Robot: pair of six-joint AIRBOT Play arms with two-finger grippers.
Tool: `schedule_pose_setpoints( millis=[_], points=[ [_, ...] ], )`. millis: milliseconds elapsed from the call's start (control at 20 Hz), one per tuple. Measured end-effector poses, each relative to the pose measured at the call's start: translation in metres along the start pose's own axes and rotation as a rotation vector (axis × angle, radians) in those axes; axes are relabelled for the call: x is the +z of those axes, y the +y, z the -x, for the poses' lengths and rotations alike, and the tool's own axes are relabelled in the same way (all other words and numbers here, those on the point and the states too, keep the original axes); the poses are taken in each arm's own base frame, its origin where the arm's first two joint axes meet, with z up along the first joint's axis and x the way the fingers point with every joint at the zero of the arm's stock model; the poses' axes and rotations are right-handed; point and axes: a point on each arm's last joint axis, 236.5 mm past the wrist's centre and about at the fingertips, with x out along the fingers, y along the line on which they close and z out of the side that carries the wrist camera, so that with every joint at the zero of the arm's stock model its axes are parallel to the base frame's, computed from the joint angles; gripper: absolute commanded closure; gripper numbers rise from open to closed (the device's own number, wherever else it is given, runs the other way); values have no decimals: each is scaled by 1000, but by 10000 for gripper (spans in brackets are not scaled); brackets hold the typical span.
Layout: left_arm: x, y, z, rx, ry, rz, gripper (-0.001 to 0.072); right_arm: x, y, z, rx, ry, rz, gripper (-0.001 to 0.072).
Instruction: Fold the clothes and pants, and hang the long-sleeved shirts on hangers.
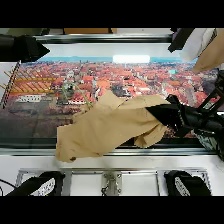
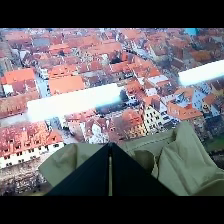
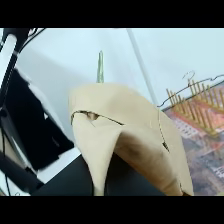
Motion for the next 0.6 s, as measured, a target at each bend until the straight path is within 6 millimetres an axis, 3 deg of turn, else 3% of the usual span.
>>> schedule_pose_setpoints(
  millis=[350, 600],
  points=[
    [-25, 11, 2, 44, -42, 31, 693, 41, -21, 4, -113, -140, 98, 706],
    [-38, 31, 17, 102, -82, 72, 693, 95, -44, 38, -287, -239, 243, 706]
  ],
)
